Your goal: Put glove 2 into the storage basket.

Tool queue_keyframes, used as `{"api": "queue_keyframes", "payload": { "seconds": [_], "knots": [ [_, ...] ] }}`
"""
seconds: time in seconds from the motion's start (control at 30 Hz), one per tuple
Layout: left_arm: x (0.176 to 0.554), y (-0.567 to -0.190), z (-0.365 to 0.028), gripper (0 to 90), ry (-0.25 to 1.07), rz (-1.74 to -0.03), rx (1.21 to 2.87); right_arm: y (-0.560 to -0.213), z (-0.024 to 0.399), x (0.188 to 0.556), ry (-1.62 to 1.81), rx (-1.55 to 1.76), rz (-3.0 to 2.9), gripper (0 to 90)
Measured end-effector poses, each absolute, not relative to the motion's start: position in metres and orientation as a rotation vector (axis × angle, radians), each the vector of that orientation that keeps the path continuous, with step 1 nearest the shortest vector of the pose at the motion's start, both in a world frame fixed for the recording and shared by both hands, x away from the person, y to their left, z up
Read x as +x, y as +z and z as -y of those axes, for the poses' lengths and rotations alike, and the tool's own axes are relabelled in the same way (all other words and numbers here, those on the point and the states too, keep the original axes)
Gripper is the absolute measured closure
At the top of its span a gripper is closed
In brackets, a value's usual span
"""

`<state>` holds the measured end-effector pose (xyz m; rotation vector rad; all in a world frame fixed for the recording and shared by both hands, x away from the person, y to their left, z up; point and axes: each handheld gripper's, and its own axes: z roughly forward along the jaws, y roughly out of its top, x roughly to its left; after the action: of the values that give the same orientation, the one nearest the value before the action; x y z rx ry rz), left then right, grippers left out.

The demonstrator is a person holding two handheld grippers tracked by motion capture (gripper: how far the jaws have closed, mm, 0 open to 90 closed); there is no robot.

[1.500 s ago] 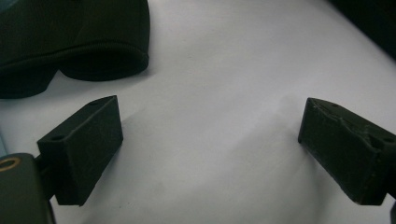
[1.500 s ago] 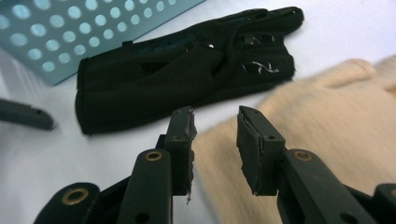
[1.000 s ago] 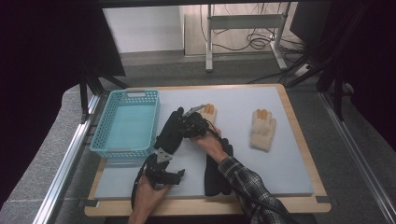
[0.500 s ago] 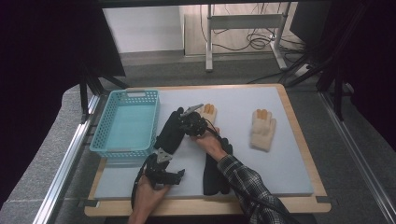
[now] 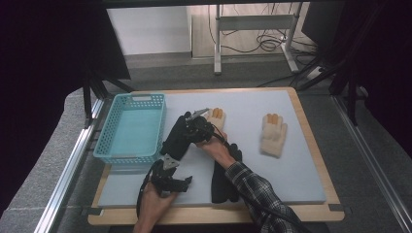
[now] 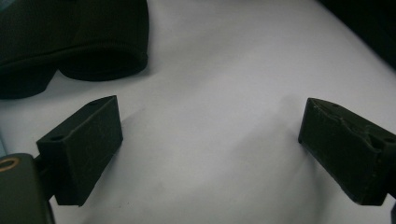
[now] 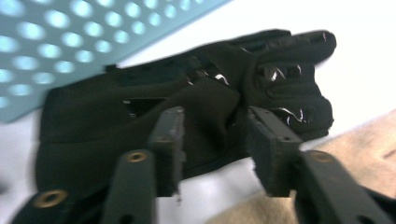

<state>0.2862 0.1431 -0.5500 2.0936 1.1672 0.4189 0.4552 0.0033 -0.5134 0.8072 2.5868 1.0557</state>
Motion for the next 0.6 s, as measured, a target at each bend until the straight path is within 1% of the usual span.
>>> {"api": "queue_keyframes", "payload": {
  "seconds": [0.03, 0.07, 0.17, 0.2, 0.27, 0.3, 0.33, 0.37, 0.43, 0.57, 0.6],
  "knots": [
    [0.286, -0.550, -0.143, 6.7, 0.418, -1.168, 2.093, -0.513, -0.003, 0.455, 1.056, 0.807, -2.587, 52.4],
    [0.286, -0.550, -0.143, 6.7, 0.418, -1.168, 2.093, -0.523, -0.005, 0.460, 1.037, 0.837, -2.588, 45.9],
    [0.286, -0.550, -0.143, 6.7, 0.418, -1.167, 2.093, -0.530, -0.006, 0.462, 0.994, 0.834, -2.594, 46.1],
    [0.286, -0.550, -0.143, 6.6, 0.418, -1.167, 2.093, -0.531, -0.005, 0.462, 1.003, 0.828, -2.585, 50.9],
    [0.286, -0.550, -0.143, 6.6, 0.418, -1.167, 2.094, -0.529, -0.005, 0.464, 0.983, 0.828, -2.604, 73.4],
    [0.286, -0.550, -0.143, 6.7, 0.419, -1.167, 2.094, -0.529, -0.004, 0.464, 0.989, 0.832, -2.609, 78.4],
    [0.286, -0.550, -0.143, 6.7, 0.418, -1.167, 2.094, -0.529, -0.003, 0.464, 0.998, 0.832, -2.615, 81.3],
    [0.286, -0.550, -0.143, 6.7, 0.418, -1.167, 2.094, -0.529, -0.003, 0.464, 0.998, 0.832, -2.615, 81.3],
    [0.286, -0.550, -0.143, 6.7, 0.418, -1.167, 2.094, -0.528, -0.002, 0.464, 1.009, 0.836, -2.616, 84.0],
    [0.286, -0.550, -0.143, 6.7, 0.418, -1.168, 2.093, -0.526, 0.001, 0.462, 1.056, 0.847, -2.608, 84.9],
    [0.286, -0.550, -0.143, 6.6, 0.418, -1.167, 2.093, -0.521, 0.003, 0.459, 1.079, 0.835, -2.597, 85.0]
  ]
}}
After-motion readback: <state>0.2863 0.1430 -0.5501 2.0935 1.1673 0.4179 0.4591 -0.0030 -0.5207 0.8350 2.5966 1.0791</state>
